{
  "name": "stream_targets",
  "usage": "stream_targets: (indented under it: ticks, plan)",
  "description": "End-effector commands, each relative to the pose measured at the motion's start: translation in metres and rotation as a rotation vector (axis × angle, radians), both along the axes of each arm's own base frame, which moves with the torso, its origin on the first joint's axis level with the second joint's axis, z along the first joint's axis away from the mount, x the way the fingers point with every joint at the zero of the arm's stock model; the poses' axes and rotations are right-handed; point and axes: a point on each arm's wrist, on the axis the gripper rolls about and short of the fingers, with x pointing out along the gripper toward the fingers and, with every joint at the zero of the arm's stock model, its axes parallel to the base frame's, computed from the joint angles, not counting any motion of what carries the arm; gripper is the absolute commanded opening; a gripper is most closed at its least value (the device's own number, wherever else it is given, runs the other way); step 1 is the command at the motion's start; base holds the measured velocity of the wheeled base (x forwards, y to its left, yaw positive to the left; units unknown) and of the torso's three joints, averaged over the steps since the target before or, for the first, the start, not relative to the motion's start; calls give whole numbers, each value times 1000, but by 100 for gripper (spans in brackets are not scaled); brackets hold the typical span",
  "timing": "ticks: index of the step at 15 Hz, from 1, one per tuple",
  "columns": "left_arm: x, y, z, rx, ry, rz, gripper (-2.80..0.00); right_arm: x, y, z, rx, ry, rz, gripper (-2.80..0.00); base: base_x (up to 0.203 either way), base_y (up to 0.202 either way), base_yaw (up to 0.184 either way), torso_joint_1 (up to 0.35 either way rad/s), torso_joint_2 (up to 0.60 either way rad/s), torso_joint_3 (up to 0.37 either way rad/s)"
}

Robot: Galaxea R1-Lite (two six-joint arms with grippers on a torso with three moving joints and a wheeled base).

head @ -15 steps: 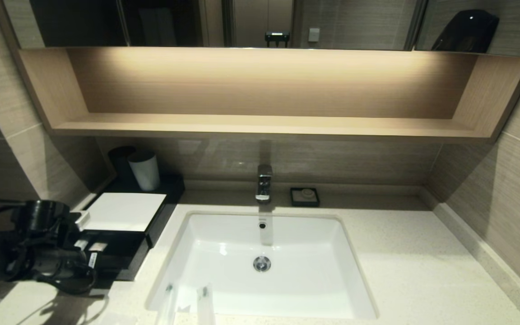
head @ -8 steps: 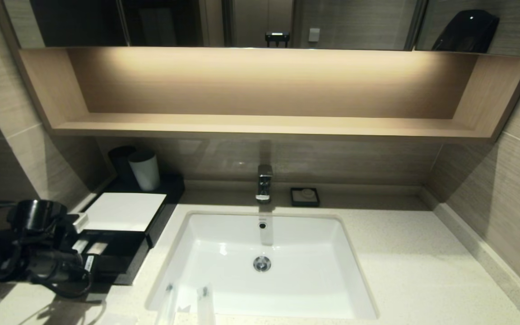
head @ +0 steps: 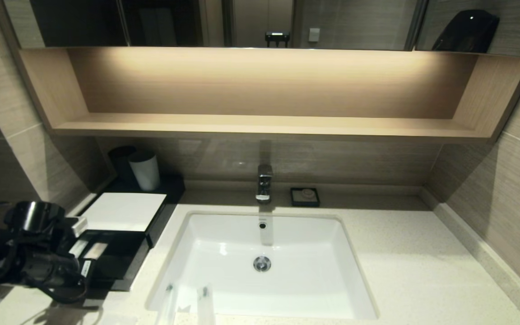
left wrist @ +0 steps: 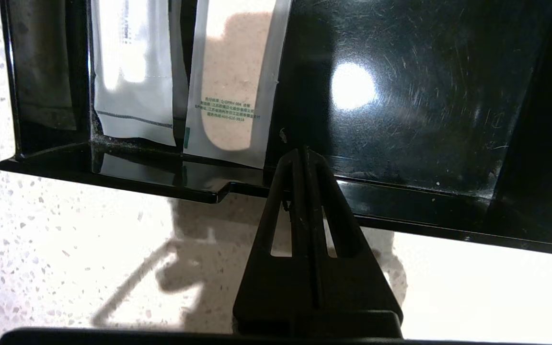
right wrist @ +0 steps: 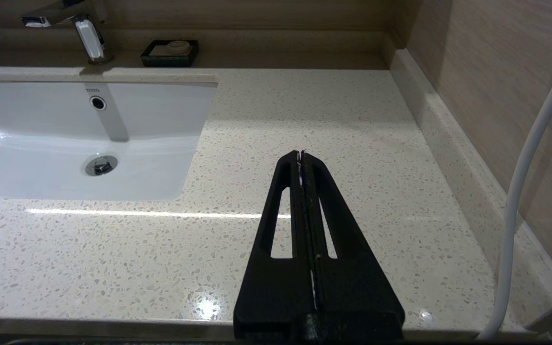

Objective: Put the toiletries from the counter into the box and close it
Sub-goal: Open the drawer

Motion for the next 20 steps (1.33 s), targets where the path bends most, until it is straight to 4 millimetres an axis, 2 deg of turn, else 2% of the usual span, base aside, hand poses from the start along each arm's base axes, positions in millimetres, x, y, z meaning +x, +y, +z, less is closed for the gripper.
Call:
stream_targets:
  ticks: [1,16,20]
  plan:
    - [-2,0,1,1,10,-8,-280,0,0,0,0,-1,0,-280,0,0,0,0,0,0]
    - [-16,-3,10,10,80,-50,-280,0,0,0,0,-1,0,-280,0,0,0,0,0,0]
    - [-23,-4,19,16,81,-62,-280,0,0,0,0,-1,0,-280,0,0,0,0,0,0]
